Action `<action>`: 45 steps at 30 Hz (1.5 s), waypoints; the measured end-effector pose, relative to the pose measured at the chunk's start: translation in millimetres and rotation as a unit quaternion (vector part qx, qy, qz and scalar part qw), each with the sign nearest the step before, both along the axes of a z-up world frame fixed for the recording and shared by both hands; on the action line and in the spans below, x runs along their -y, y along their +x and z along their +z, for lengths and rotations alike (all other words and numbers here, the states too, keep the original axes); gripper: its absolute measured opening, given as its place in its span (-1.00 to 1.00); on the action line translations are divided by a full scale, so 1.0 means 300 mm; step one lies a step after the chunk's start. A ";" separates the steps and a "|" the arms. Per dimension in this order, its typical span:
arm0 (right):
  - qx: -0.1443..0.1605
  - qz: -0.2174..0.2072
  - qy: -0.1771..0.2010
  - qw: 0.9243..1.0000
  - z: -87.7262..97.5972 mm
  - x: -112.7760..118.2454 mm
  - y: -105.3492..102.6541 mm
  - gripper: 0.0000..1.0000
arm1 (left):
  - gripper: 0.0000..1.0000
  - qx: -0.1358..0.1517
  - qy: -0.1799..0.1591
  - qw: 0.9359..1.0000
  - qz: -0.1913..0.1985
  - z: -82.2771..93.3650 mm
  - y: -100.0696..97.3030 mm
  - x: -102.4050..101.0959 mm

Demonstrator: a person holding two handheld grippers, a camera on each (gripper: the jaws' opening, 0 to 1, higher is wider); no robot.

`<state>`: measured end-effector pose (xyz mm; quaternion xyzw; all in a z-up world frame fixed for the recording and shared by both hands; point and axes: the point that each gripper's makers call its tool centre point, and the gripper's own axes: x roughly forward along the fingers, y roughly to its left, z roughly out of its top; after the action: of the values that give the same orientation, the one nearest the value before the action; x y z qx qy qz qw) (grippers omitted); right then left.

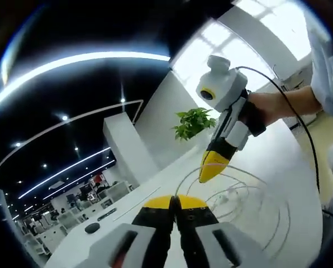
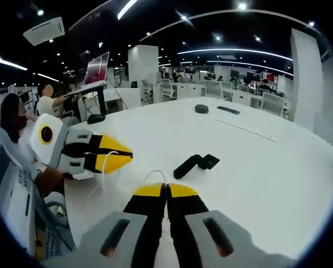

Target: Peel open the Velcro strap on the desktop, arrange the wired earphones neatly onto it, and close the Velcro strap to secure them.

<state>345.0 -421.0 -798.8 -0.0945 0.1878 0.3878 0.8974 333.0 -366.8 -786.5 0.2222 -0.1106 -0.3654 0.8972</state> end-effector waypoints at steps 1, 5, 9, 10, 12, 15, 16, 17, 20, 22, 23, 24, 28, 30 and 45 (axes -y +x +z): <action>0.001 0.001 0.001 1.000 0.000 -0.003 -0.003 -0.93 | -0.89 0.002 0.001 1.000 0.000 0.000 -0.001 0.001; 0.010 0.010 0.004 1.000 0.004 -0.020 -0.022 -0.93 | -0.89 0.004 0.003 1.000 -0.005 0.000 -0.005 0.007; 0.015 0.017 0.004 1.000 0.006 -0.032 -0.031 -0.93 | -0.89 0.004 0.002 1.000 -0.009 -0.001 -0.008 0.012; 0.016 0.018 0.005 1.000 0.007 -0.035 -0.033 -0.93 | -0.89 0.003 0.002 1.000 -0.010 -0.002 -0.007 0.013; 0.017 0.019 0.006 1.000 0.008 -0.039 -0.033 -0.93 | -0.89 0.004 0.003 1.000 -0.009 -0.002 -0.006 0.012; 0.017 0.021 0.009 1.000 0.013 -0.043 -0.032 -0.93 | -0.88 0.000 0.006 1.000 -0.013 -0.008 -0.007 0.017; 0.017 0.021 0.010 1.000 0.013 -0.045 -0.032 -0.93 | -0.88 0.001 0.008 1.000 -0.013 -0.009 -0.007 0.018; 0.016 0.022 0.012 1.000 0.014 -0.046 -0.032 -0.93 | -0.88 0.002 0.009 1.000 -0.013 -0.009 -0.007 0.019; 0.016 0.021 0.013 1.000 0.014 -0.047 -0.030 -0.93 | -0.88 0.002 0.013 1.000 -0.015 -0.013 -0.008 0.023; 0.016 0.022 0.015 1.000 0.017 -0.047 -0.029 -0.93 | -0.88 0.003 0.017 1.000 -0.013 -0.017 -0.006 0.023; 0.016 0.023 0.015 0.999 0.017 -0.050 -0.030 -0.93 | -0.88 0.003 0.019 1.000 -0.013 -0.018 -0.005 0.024; 0.017 0.024 0.015 0.999 0.019 -0.051 -0.031 -0.93 | -0.88 0.002 0.020 1.000 -0.013 -0.020 -0.005 0.025; 0.019 0.027 0.013 0.999 0.025 -0.057 -0.031 -0.93 | -0.88 0.000 0.031 0.999 -0.014 -0.032 -0.004 0.032; 0.018 0.031 0.015 0.999 0.027 -0.064 -0.035 -0.93 | -0.87 -0.002 0.034 0.999 -0.013 -0.037 -0.002 0.032; 0.016 0.055 0.015 0.998 0.014 -0.098 -0.069 -0.93 | -0.86 -0.011 0.044 0.999 -0.007 -0.055 0.007 0.029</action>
<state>324.3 -391.5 -794.6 -0.0971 0.1616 0.4375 0.8792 335.1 -375.5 -803.1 0.2567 -0.0860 -0.3788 0.8850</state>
